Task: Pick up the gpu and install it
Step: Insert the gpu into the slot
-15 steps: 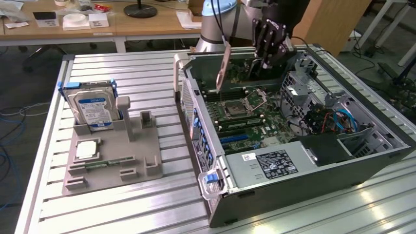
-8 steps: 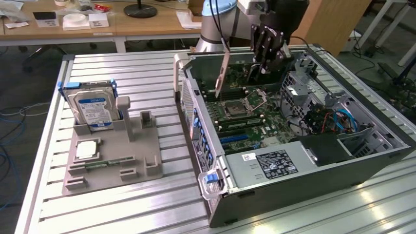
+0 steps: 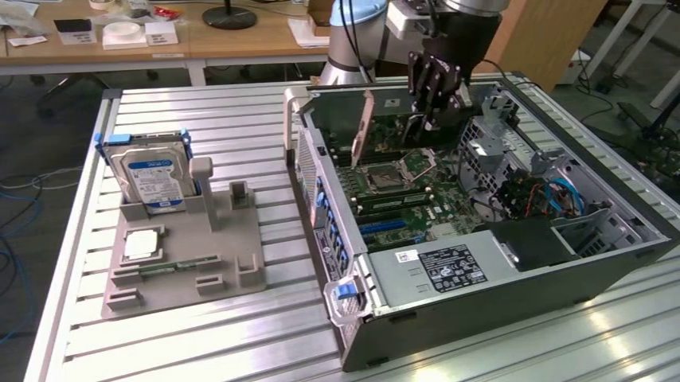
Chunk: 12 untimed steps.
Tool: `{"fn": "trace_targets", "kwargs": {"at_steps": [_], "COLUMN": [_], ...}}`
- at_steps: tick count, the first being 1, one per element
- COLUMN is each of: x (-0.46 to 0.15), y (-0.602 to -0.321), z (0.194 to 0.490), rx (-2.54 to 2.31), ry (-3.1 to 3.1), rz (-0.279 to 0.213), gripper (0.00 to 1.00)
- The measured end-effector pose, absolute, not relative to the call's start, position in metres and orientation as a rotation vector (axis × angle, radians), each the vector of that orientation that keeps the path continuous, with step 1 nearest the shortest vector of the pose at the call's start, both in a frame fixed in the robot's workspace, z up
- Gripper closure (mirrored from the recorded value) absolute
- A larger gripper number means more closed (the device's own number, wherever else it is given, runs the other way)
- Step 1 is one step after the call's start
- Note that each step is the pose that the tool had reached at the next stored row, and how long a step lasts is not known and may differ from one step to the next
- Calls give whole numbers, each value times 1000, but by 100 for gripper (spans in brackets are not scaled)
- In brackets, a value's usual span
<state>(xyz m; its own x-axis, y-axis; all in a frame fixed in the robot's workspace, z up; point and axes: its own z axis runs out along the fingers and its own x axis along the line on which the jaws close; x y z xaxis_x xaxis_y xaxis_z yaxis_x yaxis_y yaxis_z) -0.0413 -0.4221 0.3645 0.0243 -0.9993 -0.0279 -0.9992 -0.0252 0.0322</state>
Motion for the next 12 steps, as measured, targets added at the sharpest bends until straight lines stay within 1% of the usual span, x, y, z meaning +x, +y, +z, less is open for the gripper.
{"fn": "trace_targets", "kwargs": {"at_steps": [6, 12], "x": [-41, -41], "y": [-422, -422], "z": [354, 354], "rx": [2249, 2249], "ry": [-2188, -2188], "rz": [-67, -67], "gripper": [72, 72]}}
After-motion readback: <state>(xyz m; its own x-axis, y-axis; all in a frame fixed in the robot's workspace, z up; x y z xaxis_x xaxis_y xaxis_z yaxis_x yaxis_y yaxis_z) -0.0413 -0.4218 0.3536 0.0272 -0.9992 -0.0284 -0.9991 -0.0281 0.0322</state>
